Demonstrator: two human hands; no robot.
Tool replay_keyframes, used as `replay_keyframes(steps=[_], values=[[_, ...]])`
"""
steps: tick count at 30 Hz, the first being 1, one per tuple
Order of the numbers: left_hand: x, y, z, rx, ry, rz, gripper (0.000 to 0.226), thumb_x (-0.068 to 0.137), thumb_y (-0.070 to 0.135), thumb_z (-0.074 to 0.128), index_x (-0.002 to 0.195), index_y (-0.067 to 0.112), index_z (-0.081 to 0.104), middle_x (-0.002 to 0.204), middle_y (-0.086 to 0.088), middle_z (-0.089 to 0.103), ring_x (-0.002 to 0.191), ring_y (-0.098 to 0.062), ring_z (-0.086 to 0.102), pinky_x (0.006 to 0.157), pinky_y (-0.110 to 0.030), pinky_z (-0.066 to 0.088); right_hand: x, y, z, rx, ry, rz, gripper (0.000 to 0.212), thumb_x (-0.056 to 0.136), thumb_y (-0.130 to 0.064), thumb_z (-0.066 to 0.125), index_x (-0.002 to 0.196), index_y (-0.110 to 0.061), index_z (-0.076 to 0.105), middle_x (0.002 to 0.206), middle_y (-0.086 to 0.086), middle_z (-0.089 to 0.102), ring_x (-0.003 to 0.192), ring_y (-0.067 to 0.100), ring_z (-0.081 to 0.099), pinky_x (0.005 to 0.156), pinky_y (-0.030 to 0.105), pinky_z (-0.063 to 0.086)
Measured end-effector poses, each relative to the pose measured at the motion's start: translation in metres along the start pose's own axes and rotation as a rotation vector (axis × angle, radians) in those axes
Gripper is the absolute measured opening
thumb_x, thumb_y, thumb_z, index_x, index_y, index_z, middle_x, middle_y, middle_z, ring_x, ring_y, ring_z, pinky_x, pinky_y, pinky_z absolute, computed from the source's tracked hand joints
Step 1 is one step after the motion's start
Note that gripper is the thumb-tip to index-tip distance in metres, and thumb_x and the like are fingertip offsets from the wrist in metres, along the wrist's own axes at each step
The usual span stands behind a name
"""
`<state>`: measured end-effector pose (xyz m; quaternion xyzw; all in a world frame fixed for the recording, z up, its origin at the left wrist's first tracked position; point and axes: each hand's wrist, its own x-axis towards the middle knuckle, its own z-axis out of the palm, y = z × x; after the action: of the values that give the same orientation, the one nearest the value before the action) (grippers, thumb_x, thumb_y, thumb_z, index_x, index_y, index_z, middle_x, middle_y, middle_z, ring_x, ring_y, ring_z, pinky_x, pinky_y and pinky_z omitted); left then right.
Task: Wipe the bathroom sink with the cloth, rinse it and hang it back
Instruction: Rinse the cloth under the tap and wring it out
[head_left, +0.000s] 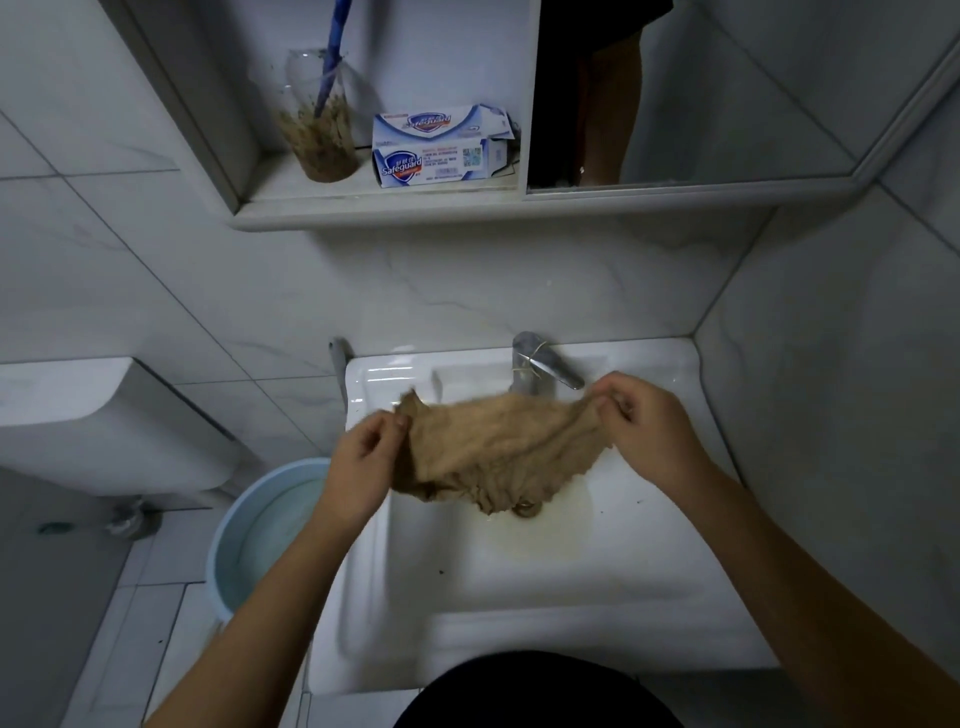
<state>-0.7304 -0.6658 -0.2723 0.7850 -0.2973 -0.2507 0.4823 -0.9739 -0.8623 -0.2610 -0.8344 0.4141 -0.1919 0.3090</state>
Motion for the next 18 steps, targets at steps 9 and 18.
replay_keyframes(steps=[9, 18], values=[[-0.008, -0.021, -0.005, -0.037, 0.041, -0.033, 0.028, 0.104, 0.026, 0.050, 0.089, 0.011, 0.069, 0.089, -0.010, 0.068, 0.084, -0.021, 0.062, 0.076, -0.036, 0.049, -0.008, -0.004, 0.021, 0.272, 0.056, 0.154, 0.017, 0.094, -0.012, 0.056, 0.090, -0.019, 0.070, 0.074, 0.000, 0.068, 0.069, 0.024, 0.066, 0.064, 0.034, 0.054], [-0.026, -0.028, -0.009, -0.285, 0.075, -0.239, 0.032, 0.106, 0.022, 0.044, 0.093, 0.010, 0.071, 0.086, -0.010, 0.069, 0.079, -0.022, 0.061, 0.068, -0.036, 0.051, -0.030, -0.016, 0.044, 0.371, -0.045, 0.250, 0.018, 0.096, -0.005, 0.050, 0.081, -0.005, 0.060, 0.070, 0.002, 0.053, 0.066, 0.011, 0.047, 0.063, 0.029, 0.038]])
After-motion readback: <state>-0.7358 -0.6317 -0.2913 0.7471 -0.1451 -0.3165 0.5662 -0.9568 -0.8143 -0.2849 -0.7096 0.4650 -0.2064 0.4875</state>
